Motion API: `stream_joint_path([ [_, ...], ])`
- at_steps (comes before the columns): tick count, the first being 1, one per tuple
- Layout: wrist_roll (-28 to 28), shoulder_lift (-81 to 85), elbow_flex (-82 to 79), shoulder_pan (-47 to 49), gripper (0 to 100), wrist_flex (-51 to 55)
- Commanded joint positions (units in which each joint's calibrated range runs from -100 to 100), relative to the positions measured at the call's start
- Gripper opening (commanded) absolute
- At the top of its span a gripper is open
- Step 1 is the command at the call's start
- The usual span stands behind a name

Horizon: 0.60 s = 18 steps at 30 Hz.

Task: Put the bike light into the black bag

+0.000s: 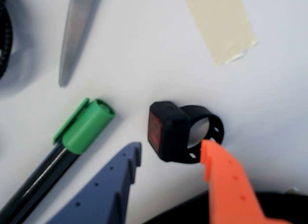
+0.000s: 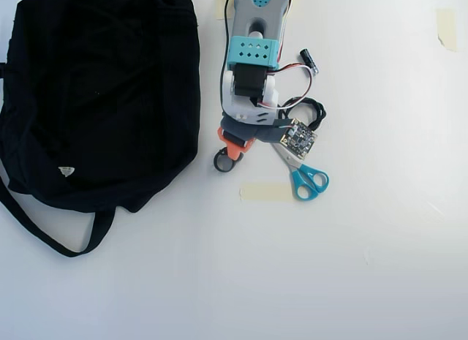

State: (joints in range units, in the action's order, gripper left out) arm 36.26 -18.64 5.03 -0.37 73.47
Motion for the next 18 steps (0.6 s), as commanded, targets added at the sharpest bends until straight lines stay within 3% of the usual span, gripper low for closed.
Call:
stream_joint_path([
  [1,0.3,-0.3,3.0,0.4,16,-0.4],
  [18,-0.2,-4.8,3.0,0.0,16,-3.5],
])
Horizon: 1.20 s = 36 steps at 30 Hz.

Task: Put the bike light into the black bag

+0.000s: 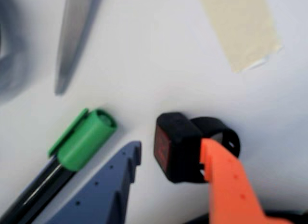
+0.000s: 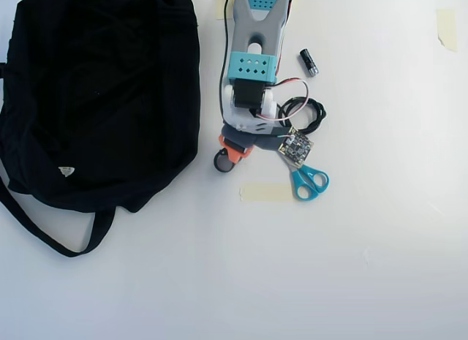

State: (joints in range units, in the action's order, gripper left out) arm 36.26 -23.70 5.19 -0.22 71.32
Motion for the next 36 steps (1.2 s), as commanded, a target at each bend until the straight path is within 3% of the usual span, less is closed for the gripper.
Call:
stream_joint_path([
  [1,-0.3,0.1,2.8,-0.2,16,-1.7],
  [6,-0.3,-0.1,2.8,-0.5,17,-1.9],
  [12,-0.4,-0.1,2.1,-1.4,25,-1.9],
  [36,-2.1,-1.8,0.6,-2.5,24,-0.7],
])
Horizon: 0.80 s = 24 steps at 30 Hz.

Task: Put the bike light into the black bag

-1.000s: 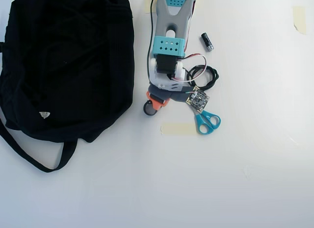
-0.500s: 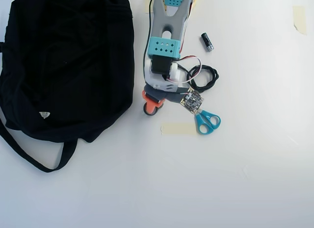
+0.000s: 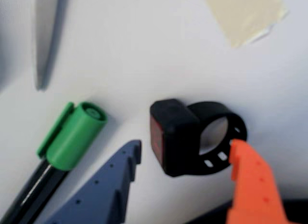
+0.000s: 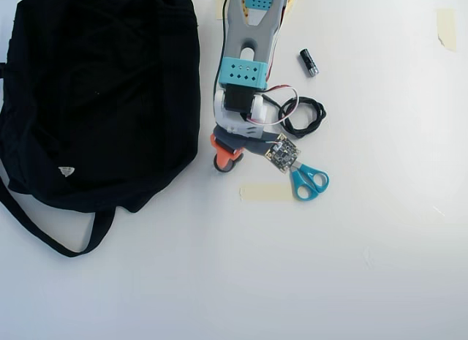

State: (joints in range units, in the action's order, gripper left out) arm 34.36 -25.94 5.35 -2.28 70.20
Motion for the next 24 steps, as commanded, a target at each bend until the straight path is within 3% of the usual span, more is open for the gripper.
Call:
stream_joint_path([
  [1,-0.2,0.4,0.4,-0.4,24,0.4],
  [16,0.4,-3.8,-0.5,-0.2,23,-0.3],
  [21,0.4,-3.7,-0.5,-0.3,2,-0.3],
  [24,0.5,-3.7,0.3,-0.3,2,-0.3],
])
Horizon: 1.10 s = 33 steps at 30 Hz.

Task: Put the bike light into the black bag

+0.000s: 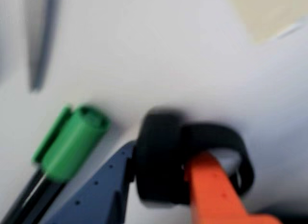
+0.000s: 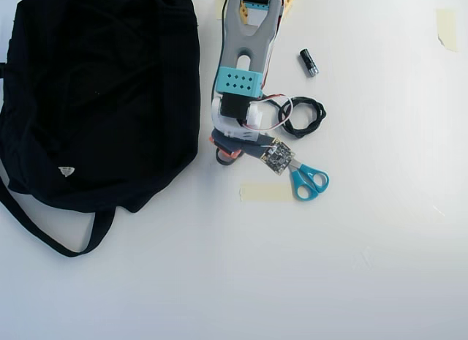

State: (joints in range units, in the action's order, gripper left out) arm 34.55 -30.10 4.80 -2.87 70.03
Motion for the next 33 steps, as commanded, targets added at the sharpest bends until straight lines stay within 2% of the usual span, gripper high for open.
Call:
stream_joint_path([
  [1,0.3,0.6,0.9,0.2,2,-0.2],
  [9,-0.5,5.7,3.0,0.8,2,3.8],
  [13,-4.1,11.8,7.3,0.8,2,8.4],
  [18,-4.7,17.4,9.1,1.9,2,10.4],
  [21,-6.8,19.6,9.2,2.2,2,14.6],
  [26,-14.8,24.5,9.1,4.0,2,15.8],
  [27,-20.2,27.6,9.0,5.1,2,16.6],
  [29,-24.5,30.8,7.8,6.8,2,16.6],
  [33,-28.8,36.8,2.9,9.5,2,17.8],
])
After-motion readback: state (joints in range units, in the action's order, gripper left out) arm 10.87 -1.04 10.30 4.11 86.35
